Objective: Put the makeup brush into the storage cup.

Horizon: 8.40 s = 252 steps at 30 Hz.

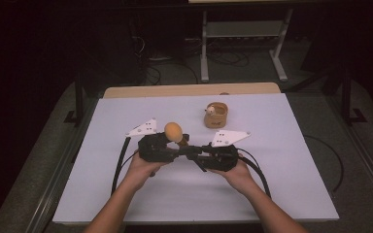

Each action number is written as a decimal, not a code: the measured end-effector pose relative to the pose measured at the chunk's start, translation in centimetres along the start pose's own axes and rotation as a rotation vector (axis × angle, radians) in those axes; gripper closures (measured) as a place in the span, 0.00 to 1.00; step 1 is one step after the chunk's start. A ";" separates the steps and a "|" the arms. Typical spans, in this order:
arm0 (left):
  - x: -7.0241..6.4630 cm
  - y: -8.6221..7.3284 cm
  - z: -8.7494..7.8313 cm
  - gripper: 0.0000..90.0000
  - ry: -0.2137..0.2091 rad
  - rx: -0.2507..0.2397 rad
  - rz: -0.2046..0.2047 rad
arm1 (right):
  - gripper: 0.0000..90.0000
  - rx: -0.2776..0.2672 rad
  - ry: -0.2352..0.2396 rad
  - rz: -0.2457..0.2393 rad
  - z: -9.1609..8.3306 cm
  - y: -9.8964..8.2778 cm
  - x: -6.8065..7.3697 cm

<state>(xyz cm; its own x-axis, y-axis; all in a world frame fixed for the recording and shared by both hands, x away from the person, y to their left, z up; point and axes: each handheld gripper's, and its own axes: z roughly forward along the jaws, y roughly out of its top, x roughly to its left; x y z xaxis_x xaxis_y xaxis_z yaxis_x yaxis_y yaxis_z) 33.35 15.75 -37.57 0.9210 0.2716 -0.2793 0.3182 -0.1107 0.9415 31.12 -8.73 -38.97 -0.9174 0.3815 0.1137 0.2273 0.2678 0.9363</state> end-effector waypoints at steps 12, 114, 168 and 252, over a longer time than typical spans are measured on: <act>0.1 0.1 -0.2 0.67 0.017 -0.011 -0.010 | 0.82 -0.001 0.000 -0.008 0.1 0.1 0.2; -0.8 2.0 -1.5 0.38 -0.071 0.178 0.155 | 0.82 -0.006 0.130 0.012 1.5 -0.9 0.4; -3.3 -6.8 -12.2 0.12 0.345 -0.032 0.089 | 0.81 0.006 -0.004 0.014 -0.5 -0.4 -0.7; -3.1 -7.4 -11.3 0.14 0.341 -0.021 0.076 | 0.81 -0.112 -0.431 0.162 -4.8 2.4 -9.4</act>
<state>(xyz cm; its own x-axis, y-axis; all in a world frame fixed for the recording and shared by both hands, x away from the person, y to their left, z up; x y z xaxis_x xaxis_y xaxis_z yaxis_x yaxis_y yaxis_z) 25.62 26.51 -41.51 0.8127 0.5674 -0.1325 0.2436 -0.1243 0.9619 38.74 -15.90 -36.18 -0.6484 0.7491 0.1355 0.2982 0.0861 0.9506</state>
